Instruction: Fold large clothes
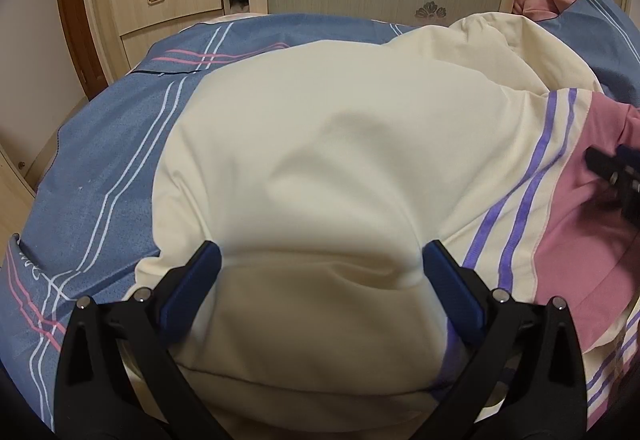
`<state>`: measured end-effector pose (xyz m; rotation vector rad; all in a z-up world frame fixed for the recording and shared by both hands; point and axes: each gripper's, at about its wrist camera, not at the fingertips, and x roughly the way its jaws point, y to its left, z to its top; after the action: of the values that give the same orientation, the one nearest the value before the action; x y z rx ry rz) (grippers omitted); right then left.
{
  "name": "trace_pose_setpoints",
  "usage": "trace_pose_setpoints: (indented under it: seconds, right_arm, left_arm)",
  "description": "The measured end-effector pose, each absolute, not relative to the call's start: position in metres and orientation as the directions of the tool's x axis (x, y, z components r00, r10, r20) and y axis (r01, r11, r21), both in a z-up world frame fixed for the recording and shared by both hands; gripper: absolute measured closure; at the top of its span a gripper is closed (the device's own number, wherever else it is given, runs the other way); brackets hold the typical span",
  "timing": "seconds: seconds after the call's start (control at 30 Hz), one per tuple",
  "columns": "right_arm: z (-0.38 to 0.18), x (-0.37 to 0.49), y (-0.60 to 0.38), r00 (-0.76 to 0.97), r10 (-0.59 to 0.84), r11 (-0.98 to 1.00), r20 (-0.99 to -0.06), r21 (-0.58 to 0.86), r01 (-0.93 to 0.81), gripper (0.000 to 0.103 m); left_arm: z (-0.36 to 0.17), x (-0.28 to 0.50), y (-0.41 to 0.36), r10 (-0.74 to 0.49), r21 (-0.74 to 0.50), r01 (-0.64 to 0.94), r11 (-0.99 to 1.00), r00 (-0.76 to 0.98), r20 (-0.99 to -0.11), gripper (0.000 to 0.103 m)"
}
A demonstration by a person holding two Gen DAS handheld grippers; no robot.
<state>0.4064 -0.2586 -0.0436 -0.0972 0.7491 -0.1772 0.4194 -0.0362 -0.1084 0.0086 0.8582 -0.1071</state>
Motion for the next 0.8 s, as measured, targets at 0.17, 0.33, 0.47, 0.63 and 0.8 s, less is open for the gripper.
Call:
trace_pose_setpoints:
  seconds: [0.17,0.33,0.47,0.63,0.8]
  right_arm:
    - [-0.060,0.402,-0.267,0.719,-0.254,0.962,-0.647,-0.242,0.122,0.032]
    - [-0.077,0.404,-0.273,0.725,-0.254,0.967,-0.641,-0.163,0.194,0.030]
    - [-0.078,0.400,-0.279,0.740,-0.237,0.971,-0.629,-0.141,0.192,0.028]
    - [-0.078,0.392,-0.279,0.774,-0.179,0.984,-0.607,-0.096,0.152,0.015]
    - [-0.058,0.374,-0.284,0.808,-0.048,0.999,-0.588,-0.016,0.047,0.008]
  left_arm:
    - [-0.108,0.419,-0.037,-0.092,-0.033,0.103,0.994,0.650,-0.754,0.002]
    - [-0.109,0.419,-0.038,-0.082,-0.021,0.101,0.995,0.654,-0.752,0.002]
    - [-0.109,0.417,-0.040,-0.068,-0.006,0.097,0.995,0.662,-0.746,0.002]
    - [-0.104,0.409,-0.045,-0.029,0.034,0.079,0.996,0.686,-0.727,0.002]
    - [-0.066,0.379,-0.051,-0.067,-0.018,0.074,0.997,0.751,-0.657,0.002]
